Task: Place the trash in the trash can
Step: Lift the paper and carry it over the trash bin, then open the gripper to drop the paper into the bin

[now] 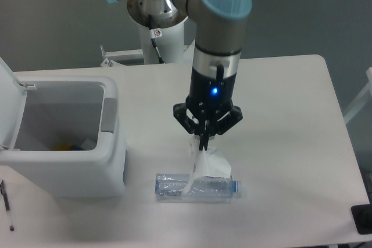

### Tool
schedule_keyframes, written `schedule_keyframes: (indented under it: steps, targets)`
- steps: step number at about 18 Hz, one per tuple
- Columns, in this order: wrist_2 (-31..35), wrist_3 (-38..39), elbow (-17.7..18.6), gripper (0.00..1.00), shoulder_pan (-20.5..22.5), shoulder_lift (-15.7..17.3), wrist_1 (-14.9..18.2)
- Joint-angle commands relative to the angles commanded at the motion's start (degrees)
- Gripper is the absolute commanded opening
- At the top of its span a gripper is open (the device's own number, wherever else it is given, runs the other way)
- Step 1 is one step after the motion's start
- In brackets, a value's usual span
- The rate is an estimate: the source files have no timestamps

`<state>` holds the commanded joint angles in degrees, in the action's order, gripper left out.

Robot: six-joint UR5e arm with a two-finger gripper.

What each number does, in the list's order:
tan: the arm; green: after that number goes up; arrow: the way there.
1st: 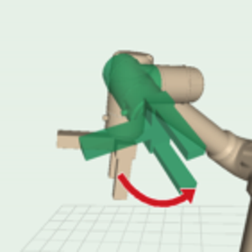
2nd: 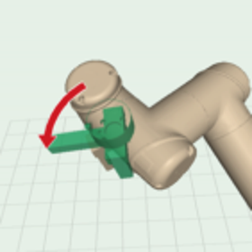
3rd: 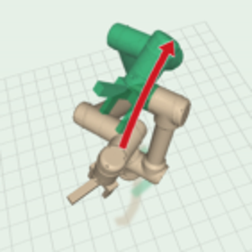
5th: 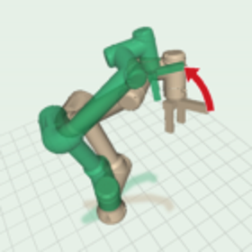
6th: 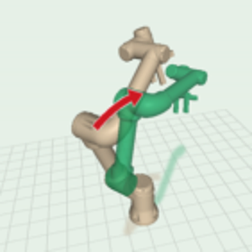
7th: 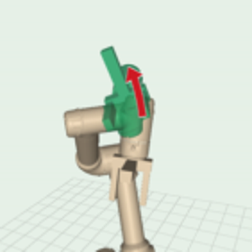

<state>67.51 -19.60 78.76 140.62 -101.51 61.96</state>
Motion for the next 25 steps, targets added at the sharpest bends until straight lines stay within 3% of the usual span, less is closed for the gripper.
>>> schedule_keyframes:
  steps: [4, 8, 11, 14, 25]
  targets:
    - [-3.96, 0.18, -1.67, 0.02, -0.35, 0.53, -0.09]
    - [-8.0, 1.67, -1.76, 0.03, -0.97, 3.07, -0.09]
    - [-12.92, 2.64, 0.25, 0.03, -1.14, 5.88, 0.0]
    - [-13.2, 1.94, 4.2, 0.03, -2.37, 8.26, -0.44]
    - [-12.93, 1.94, 7.81, 0.07, -11.07, 8.26, -2.02]
